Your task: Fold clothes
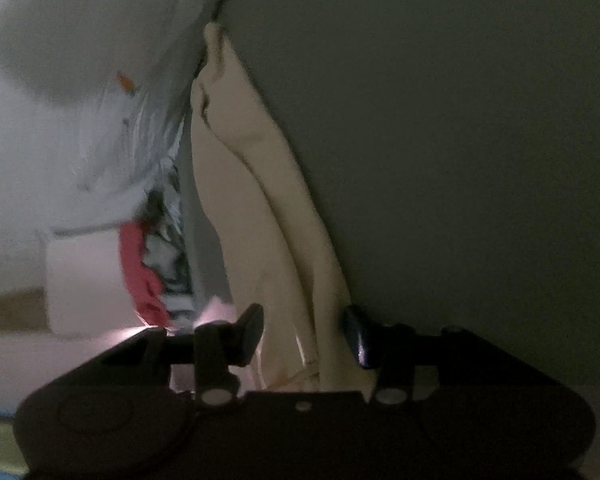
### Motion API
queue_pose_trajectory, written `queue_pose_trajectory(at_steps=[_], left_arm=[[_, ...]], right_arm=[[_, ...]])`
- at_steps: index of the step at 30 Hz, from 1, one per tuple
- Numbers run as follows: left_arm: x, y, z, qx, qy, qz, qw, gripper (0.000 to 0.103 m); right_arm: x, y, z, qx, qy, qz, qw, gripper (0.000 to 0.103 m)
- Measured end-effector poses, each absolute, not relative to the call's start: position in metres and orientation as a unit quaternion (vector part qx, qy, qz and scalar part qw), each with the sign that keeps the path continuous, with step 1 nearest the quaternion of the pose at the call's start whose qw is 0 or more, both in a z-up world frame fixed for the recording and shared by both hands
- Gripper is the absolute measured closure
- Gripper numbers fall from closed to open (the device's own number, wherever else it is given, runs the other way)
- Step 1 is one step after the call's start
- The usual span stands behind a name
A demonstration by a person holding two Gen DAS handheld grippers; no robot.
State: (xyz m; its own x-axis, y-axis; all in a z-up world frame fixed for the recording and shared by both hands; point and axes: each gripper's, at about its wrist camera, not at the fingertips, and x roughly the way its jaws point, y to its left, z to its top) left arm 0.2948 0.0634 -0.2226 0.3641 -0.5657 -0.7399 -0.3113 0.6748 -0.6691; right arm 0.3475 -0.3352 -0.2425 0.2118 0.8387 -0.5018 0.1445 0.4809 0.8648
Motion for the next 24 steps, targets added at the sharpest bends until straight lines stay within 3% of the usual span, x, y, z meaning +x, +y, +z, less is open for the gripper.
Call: queue_pose_trajectory(at_steps=[3,5,8,9,11,13,17,19,21,22,23,24], left_arm=[[0.289,0.063,-0.214,-0.36,0.566,-0.087,0.736,0.035],[0.291,0.057,-0.21,-0.338,0.576,-0.08,0.74,0.039],[0.293,0.057,-0.209,-0.324,0.579,-0.074,0.744,0.039],[0.295,0.058,-0.211,-0.334,0.578,-0.072,0.741,0.039],[0.304,0.061,-0.216,-0.365,0.58,-0.065,0.725,0.024],[0.312,0.061,-0.218,-0.389,0.582,-0.056,0.712,0.017],[0.318,0.046,-0.214,-0.357,0.582,-0.059,0.728,0.017],[0.316,0.04,-0.213,-0.345,0.577,-0.063,0.738,0.017],[0.317,0.038,-0.213,-0.342,0.578,-0.06,0.738,0.02],[0.317,0.04,-0.213,-0.346,0.582,-0.05,0.734,0.026],[0.316,0.044,-0.213,-0.353,0.588,-0.035,0.727,0.036],[0.317,0.047,-0.213,-0.359,0.593,-0.017,0.721,0.043]], right_arm=[[0.351,-0.318,-0.221,0.336,0.568,0.282,0.696,0.06],[0.35,-0.304,-0.208,0.262,0.564,0.289,0.728,0.066],[0.343,-0.289,-0.196,0.2,0.554,0.291,0.754,0.064],[0.342,-0.291,-0.197,0.205,0.553,0.29,0.754,0.061],[0.346,-0.296,-0.202,0.243,0.556,0.293,0.739,0.051],[0.352,-0.299,-0.207,0.278,0.564,0.295,0.72,0.049],[0.351,-0.298,-0.215,0.298,0.572,0.317,0.695,0.047],[0.352,-0.297,-0.218,0.308,0.566,0.33,0.69,0.04],[0.354,-0.302,-0.222,0.324,0.569,0.326,0.682,0.046],[0.353,-0.303,-0.223,0.323,0.571,0.32,0.684,0.051],[0.353,-0.305,-0.223,0.321,0.573,0.314,0.686,0.066],[0.352,-0.304,-0.223,0.303,0.575,0.306,0.695,0.088]])
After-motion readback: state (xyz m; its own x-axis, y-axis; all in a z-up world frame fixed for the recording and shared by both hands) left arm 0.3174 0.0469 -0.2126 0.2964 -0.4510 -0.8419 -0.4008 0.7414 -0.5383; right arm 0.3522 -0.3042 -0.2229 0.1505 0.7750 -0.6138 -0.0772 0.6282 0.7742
